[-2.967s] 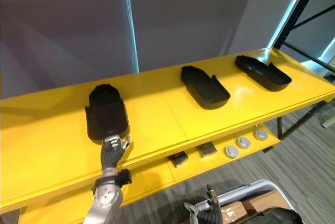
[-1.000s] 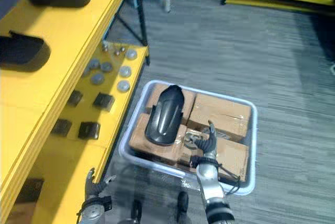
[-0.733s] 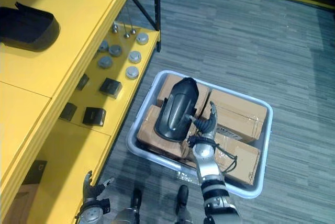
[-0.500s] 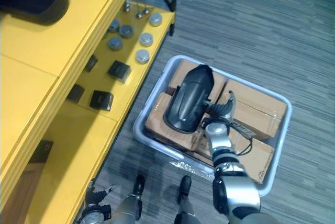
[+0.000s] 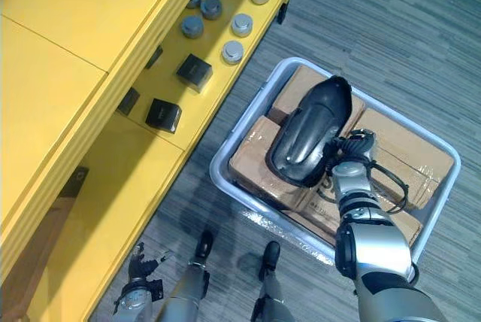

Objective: Walk over and take plastic housings, then place them on the shelf

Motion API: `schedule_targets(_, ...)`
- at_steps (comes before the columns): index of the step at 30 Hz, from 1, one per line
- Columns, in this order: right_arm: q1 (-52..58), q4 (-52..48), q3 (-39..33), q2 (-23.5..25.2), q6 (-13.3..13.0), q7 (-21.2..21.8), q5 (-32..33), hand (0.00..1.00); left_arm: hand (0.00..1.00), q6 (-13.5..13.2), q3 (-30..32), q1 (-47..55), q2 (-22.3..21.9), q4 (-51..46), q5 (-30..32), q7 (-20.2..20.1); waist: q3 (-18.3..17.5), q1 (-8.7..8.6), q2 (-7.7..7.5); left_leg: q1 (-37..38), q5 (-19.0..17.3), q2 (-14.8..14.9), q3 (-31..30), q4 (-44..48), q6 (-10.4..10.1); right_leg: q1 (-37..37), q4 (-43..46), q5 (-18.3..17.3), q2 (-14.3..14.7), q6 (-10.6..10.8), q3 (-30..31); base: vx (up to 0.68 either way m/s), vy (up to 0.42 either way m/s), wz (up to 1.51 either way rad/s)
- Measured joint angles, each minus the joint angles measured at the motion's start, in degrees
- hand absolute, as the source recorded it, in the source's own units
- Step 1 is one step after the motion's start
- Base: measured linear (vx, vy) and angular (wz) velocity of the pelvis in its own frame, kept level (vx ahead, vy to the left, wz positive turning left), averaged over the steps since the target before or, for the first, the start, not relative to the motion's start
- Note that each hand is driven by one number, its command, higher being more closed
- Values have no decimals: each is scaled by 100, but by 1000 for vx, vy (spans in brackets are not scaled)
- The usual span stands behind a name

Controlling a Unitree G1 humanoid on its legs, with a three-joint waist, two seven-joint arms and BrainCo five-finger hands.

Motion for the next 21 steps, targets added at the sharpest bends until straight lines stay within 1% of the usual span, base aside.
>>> schedule_targets(3, -24, 105, -191, -13, 149, 183, -167, 100, 0, 15, -27, 4, -21, -71, -31, -117, 32, 9, 60, 43, 81, -3, -47, -109, -15, 11, -5, -1, 0, -2, -59, 28, -31, 9)
schedule_targets(4, -59, 133, -313, -44, 201, 260, -320, 100, 0, 64, -47, 43, -31, -204, -31, -155, 45, 11, 76, 104, 112, -6, -46, -140, -28, 50, -10, -3, -1, -4, -60, 41, -26, 4)
schedule_targets(5, -75, 179, -316, -105, 334, 359, -456, 100, 0, 109, -70, 116, -65, -483, -31, -203, 62, 10, 105, 199, 136, -12, -43, -178, -35, 131, -22, -18, -7, -25, -65, 45, -29, 2)
schedule_targets(7, -95, 288, -302, -128, 430, 436, -599, 100, 0, 127, -149, 241, -88, -1002, -26, -206, 69, 19, 118, 318, 146, -31, -13, -218, -32, 230, -23, -81, -34, -112, -70, 34, -20, 3)
schedule_targets(8, -91, 299, -262, -156, 504, 475, -673, 100, 0, 130, -264, 318, -86, -1473, -22, -209, 75, 15, 130, 409, 158, -62, 3, -255, -33, 307, -24, -148, -67, -195, -84, 33, -10, 2)
schedule_targets(9, -98, 254, -77, -169, 549, 491, -786, 100, 0, 128, -316, 370, -90, -1944, -11, -221, 80, 9, 142, 483, 177, -66, 36, -290, -28, 344, -24, -161, -79, -195, -85, 31, -8, -1)
schedule_targets(12, -36, -10, 433, -173, 557, 486, -1022, 100, 0, 120, -339, 366, -73, -2816, 31, -319, 85, -73, 150, 657, 207, -48, 100, -355, -24, 473, -24, -163, -80, -194, -56, 40, -1, -17)
schedule_targets(13, 81, -1200, 1184, -176, 431, 462, -1760, 100, 0, 86, -513, -163, 163, -3704, -111, -510, 70, -260, 142, 1083, 212, 7, 327, -479, -17, 735, -26, -165, -77, -192, 121, 58, 15, -41)
schedule_targets(15, 99, -1544, 1420, -163, 273, 458, -1954, 100, 0, -3, -517, -480, 268, -3754, -313, -620, 52, -374, 116, 1156, 245, 24, 399, -562, -20, 750, -26, -165, -79, -191, 150, 28, 14, -26)
schedule_targets(17, 149, -1558, 1518, -151, 272, 461, -2003, 100, 0, -4, -573, -632, 290, -3757, -322, -627, 11, -441, 83, 1181, 255, 52, 408, -590, -34, 750, -27, -164, -53, -191, 153, 10, 4, -3)
schedule_targets(18, 249, -1654, 1569, -148, 278, 465, -2003, 100, 0, 0, -712, -717, 347, -3757, -338, -628, -15, -448, 55, 1205, 265, 71, 415, -618, -50, 752, -28, -163, -31, -191, 158, 49, -5, -8)
schedule_targets(19, 411, -1933, 1791, -119, 287, 496, -2066, 100, 0, 11, -904, -934, 495, -3744, -611, -664, -36, -469, 11, 1290, 276, 104, 455, -670, -68, 788, -28, -160, -4, -191, 203, 57, -5, -20)
schedule_targets(20, 575, -2286, 2096, -70, 284, 532, -2288, 100, 0, 6, -1127, -1316, 651, -3618, -1017, -760, -49, -505, -19, 1442, 278, 137, 539, -732, -72, 875, -29, -160, 15, -191, 265, 53, -1, -28)
schedule_targets(21, 642, -2496, 2190, -8, 282, 553, -2358, 100, 0, -4, -1255, -1573, 738, -3481, -1334, -851, -77, -532, -34, 1524, 278, 155, 589, -769, -72, 915, -30, -160, 23, -191, 290, 28, 6, -32)
